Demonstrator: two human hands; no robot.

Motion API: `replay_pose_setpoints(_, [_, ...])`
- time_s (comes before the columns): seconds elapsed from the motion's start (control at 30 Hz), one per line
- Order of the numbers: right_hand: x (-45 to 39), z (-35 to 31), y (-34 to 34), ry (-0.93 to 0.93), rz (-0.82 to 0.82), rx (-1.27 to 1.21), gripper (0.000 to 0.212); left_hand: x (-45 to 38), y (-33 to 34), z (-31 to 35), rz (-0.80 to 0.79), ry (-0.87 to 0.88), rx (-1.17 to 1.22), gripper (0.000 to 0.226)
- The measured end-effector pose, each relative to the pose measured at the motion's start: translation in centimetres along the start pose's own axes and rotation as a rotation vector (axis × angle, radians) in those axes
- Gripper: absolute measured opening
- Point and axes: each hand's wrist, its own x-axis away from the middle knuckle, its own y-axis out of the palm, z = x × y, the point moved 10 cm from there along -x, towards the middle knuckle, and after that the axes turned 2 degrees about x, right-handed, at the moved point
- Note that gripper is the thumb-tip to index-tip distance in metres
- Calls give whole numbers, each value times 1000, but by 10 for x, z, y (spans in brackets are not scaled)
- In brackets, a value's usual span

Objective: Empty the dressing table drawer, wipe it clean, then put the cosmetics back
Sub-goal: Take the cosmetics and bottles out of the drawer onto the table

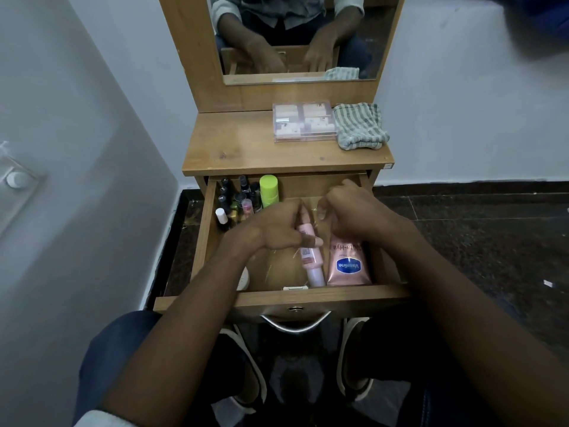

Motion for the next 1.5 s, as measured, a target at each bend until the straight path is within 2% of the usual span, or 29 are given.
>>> replay_pose_setpoints(0.1, [-1, -3, 0, 27, -34, -271, 13, 3, -8, -8, -13, -44, 193, 32])
replay_pose_setpoints(0.17, [1, -8, -2, 39, -65, -530, 20, 6, -23, -9, 23, -38, 297, 28])
replay_pose_setpoints(0.27, [6, -12, -7, 103, -51, -882, 35, 16, -59, -14, 222, -22, 387, 24])
replay_pose_setpoints(0.4, [6, -17, -27, 96, 181, -1099, 19, 31, -99, -24, 552, -23, 499, 23])
replay_pose_setpoints(0.5, [4, -9, -46, 83, 403, -1097, 19, 35, -112, -33, 680, 14, 584, 16])
replay_pose_setpoints(0.6, [0, -1, -60, 80, 532, -1126, 21, 35, -117, -37, 739, 31, 592, 15])
replay_pose_setpoints(0.7, [-15, 5, -71, 104, 599, -1116, 18, 37, -128, -26, 794, 98, 437, 27])
replay_pose_setpoints(0.8, [-36, 9, -77, 132, 647, -1140, 23, 38, -141, -19, 883, 118, 270, 28])
replay_pose_setpoints(0.97, [-69, 5, -90, 163, 678, -1318, 50, 35, -153, -22, 1040, 26, 105, 22])
replay_pose_setpoints(1.07, [-86, -10, -112, 85, 713, -1311, 54, 19, -163, -32, 1028, -31, 27, 21])
replay_pose_setpoints(1.13, [-98, -22, -126, 25, 753, -1212, 49, 5, -172, -38, 1019, -63, 9, 21])
replay_pose_setpoints(1.27, [-120, -38, -139, -58, 791, -1021, 48, -15, -190, -42, 1003, -64, 97, 22])
replay_pose_setpoints(1.5, [-134, -28, -130, 39, 796, -819, 38, -43, -201, -45, 974, -50, 152, 20])
